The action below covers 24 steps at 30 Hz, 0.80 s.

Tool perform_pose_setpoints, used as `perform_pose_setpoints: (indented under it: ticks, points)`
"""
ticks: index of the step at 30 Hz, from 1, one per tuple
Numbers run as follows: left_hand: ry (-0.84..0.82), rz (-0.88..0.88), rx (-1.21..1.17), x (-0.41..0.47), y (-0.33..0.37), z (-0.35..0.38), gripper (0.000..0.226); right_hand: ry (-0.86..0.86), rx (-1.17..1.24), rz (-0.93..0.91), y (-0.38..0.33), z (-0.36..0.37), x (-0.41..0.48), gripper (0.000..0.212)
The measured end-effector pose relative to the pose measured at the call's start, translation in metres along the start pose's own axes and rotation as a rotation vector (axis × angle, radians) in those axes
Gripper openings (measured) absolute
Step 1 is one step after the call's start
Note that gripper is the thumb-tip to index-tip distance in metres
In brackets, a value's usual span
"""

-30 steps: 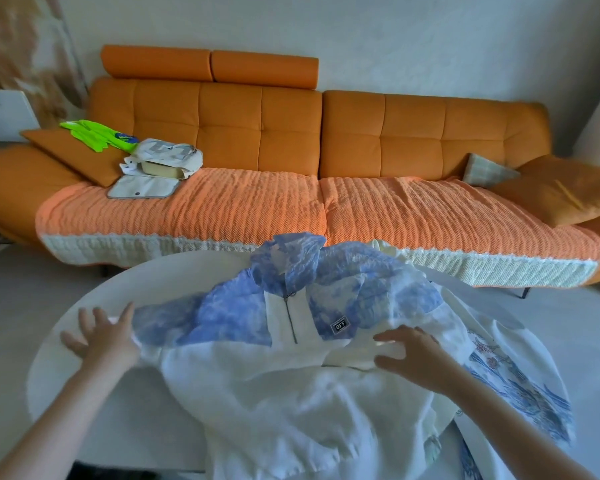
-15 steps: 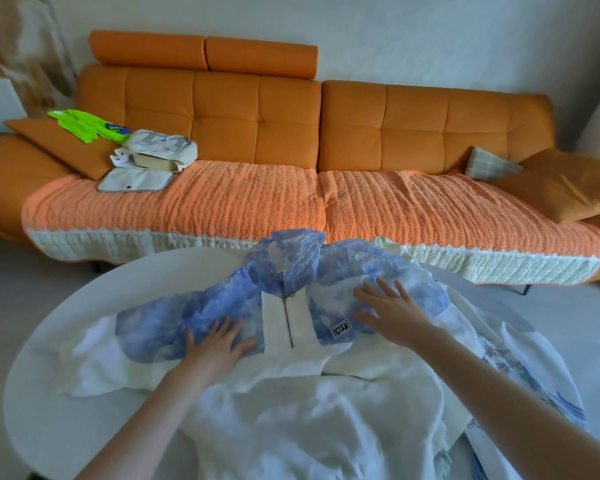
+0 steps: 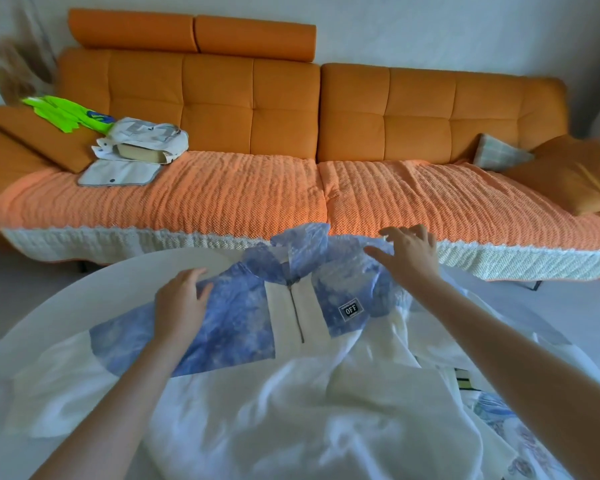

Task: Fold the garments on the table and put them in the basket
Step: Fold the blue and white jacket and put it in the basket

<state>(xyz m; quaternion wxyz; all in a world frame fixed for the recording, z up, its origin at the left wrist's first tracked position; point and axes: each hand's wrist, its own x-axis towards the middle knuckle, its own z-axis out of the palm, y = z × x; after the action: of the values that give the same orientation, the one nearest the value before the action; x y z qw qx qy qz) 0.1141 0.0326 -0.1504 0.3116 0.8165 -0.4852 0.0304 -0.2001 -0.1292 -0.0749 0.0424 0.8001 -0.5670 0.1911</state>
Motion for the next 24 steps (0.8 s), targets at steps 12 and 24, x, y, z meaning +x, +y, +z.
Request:
perform_pose_setpoints:
  ticks: [12, 24]
  points:
    - [0.2, -0.312, -0.106, 0.041, -0.015, 0.017, 0.02, 0.125, 0.151, 0.05, -0.022, 0.023, 0.049, 0.041]
    - [0.161, 0.001, -0.106, -0.05, -0.014, -0.018, 0.031, -0.002, 0.322, -0.052, 0.02, -0.014, -0.066, 0.014]
